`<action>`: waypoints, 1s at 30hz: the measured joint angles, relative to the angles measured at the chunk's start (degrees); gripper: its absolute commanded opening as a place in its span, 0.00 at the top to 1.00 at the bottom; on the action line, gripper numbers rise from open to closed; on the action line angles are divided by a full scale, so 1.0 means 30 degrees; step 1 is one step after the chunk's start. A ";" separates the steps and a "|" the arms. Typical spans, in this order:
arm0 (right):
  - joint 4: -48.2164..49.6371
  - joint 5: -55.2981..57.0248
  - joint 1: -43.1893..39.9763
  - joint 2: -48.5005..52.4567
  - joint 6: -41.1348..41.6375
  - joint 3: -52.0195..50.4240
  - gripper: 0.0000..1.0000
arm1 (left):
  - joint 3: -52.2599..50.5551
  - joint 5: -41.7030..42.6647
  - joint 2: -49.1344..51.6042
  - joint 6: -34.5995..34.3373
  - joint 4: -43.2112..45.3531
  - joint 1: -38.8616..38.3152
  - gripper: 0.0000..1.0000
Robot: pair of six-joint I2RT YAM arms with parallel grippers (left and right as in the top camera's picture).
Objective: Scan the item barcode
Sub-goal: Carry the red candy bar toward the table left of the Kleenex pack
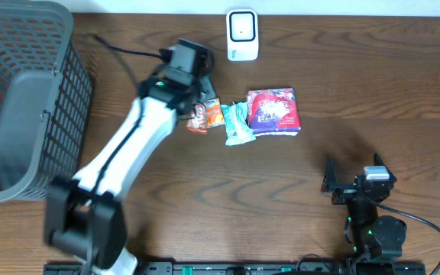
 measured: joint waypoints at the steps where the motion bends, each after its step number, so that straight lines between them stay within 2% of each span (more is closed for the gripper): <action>1: 0.0000 0.0000 0.0000 0.0000 0.0000 0.0000 0.01 | 0.0000 -0.0073 0.0627 0.0073 0.0015 -0.0058 0.73; 4: 0.0000 0.0000 0.0000 0.0000 0.0000 0.0000 0.01 | 0.0000 -0.0233 0.1851 0.0029 0.0015 -0.0080 0.54; 10: 0.0000 0.0000 0.0000 0.0000 0.0000 0.0000 0.01 | 0.0000 -0.0685 0.2200 0.0845 0.0175 0.0131 0.41; 12: 0.0000 0.0000 0.0000 0.0000 0.0000 0.0000 0.01 | 0.0000 -0.0699 0.2084 0.1304 0.0153 0.0211 0.32; 15: 0.0007 0.0000 0.0000 0.0000 0.0000 0.0000 0.01 | 0.0000 -0.0809 0.1209 0.2492 -0.0029 0.0321 0.26; 20: 0.0000 0.0000 0.0000 0.0000 0.0000 0.0000 0.01 | 0.0000 -0.0947 -0.1785 0.4124 -0.1100 0.0401 0.02; 25: 0.0000 0.0000 0.0000 0.0000 0.0000 0.0000 0.01 | 0.0073 -0.1180 -0.5151 0.4896 -0.4204 0.0816 0.02; 30: -0.0007 0.0000 0.0000 0.0000 0.0000 0.0000 0.01 | 0.0073 -0.1195 -0.6375 0.5195 -0.7956 0.0998 0.02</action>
